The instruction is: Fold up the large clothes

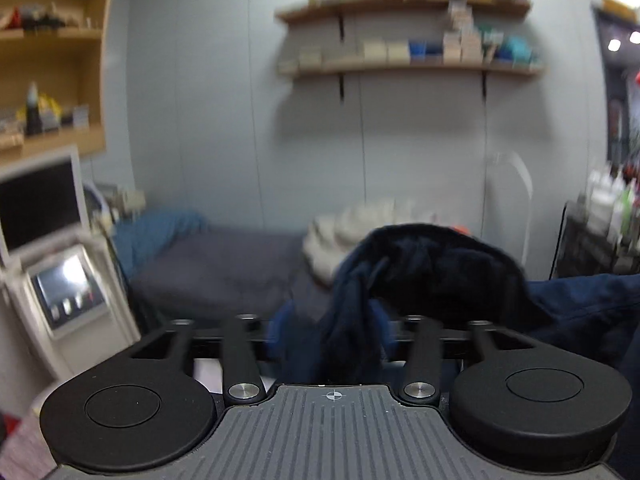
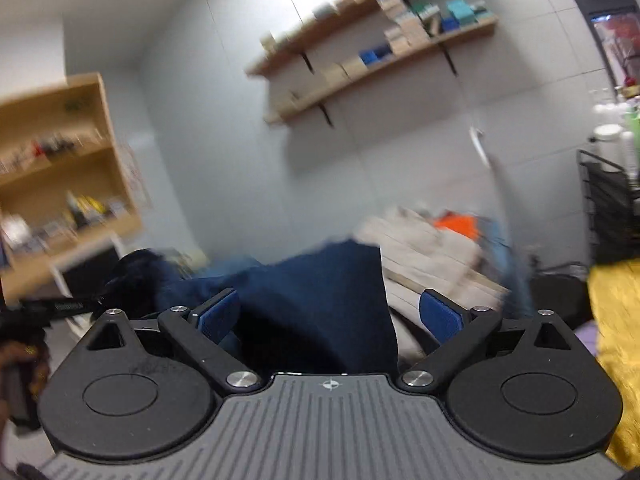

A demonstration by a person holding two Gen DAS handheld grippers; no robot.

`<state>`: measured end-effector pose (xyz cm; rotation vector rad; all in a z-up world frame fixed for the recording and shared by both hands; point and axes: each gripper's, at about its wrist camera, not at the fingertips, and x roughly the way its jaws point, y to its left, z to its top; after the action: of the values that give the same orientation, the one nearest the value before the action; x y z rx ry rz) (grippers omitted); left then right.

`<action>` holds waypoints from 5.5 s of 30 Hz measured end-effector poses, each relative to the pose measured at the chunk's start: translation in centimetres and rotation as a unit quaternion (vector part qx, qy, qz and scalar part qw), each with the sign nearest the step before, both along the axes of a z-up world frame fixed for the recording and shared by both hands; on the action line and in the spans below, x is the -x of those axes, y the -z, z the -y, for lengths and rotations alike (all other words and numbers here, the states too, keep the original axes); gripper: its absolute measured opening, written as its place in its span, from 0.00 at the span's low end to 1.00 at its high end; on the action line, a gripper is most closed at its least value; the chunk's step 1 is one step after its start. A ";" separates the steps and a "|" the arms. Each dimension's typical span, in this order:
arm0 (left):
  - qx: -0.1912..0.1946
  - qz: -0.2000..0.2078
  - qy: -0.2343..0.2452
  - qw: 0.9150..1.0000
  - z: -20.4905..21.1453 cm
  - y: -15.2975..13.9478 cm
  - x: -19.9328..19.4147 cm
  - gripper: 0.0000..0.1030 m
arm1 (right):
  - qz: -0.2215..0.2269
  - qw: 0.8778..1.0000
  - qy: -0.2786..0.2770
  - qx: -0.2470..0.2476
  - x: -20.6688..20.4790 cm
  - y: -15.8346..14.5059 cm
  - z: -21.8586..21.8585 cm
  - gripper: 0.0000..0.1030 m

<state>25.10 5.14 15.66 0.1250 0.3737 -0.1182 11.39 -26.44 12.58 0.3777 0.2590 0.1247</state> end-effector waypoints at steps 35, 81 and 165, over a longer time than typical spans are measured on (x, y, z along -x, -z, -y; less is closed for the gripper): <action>-0.026 -0.169 -0.052 0.984 -14.8 14.5 32.7 1.00 | -0.230 0.970 -0.062 0.037 15.1 22.2 -4.4 0.99; -0.088 -0.109 -0.391 0.910 -38.8 14.7 6.3 1.00 | -0.262 0.962 0.041 0.059 19.3 21.9 -1.8 0.99; 0.041 -0.189 -0.089 0.977 -18.9 22.2 35.8 1.00 | -0.253 0.961 -0.088 -0.064 16.9 21.1 6.4 0.91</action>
<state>-10.74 24.07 -6.58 -0.0141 0.7572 0.0205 -5.47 -32.83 -8.57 0.5130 0.7952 0.2205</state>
